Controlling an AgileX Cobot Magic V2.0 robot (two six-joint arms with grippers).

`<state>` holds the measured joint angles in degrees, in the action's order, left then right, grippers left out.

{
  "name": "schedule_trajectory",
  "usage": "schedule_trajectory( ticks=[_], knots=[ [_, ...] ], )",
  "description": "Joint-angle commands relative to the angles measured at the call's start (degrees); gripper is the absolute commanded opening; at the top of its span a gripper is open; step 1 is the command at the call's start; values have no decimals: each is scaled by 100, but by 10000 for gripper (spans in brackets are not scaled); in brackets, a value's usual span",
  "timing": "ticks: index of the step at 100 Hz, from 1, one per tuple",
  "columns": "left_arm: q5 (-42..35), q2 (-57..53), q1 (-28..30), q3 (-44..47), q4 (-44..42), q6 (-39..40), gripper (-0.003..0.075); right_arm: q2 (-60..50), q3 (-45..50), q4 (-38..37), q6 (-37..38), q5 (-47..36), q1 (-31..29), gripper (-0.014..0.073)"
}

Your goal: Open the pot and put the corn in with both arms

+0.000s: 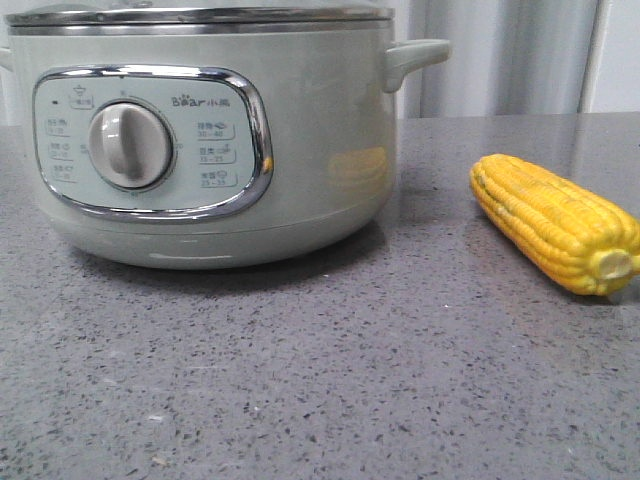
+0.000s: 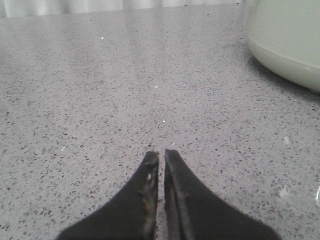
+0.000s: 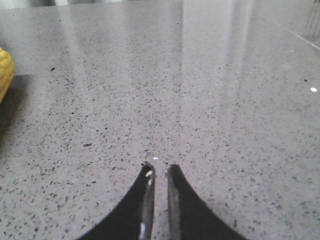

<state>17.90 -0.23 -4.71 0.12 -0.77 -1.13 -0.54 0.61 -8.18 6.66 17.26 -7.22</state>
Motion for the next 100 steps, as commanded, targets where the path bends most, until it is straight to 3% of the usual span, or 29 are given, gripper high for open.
schedule_trajectory(
  ticks=[1, 24, 48, 83, 100],
  knots=[
    [-485, -191, -3, 42, -6, 40, -20, -126, 120, -157, -21, -602, -25, -7],
    [-655, -191, -3, 42, -43, 40, -20, -126, 120, -157, -21, -1191, -25, -7],
    [-1203, -191, -3, 42, -328, 40, -20, -126, 120, -102, -21, -1256, -25, -7],
    [-1238, -191, -3, 42, -498, 40, -20, -126, 120, 18, -21, -1220, -25, -7],
    [-1441, -191, -3, 42, -498, 40, -20, -126, 120, 18, -21, -1798, -25, -6]
  ],
)
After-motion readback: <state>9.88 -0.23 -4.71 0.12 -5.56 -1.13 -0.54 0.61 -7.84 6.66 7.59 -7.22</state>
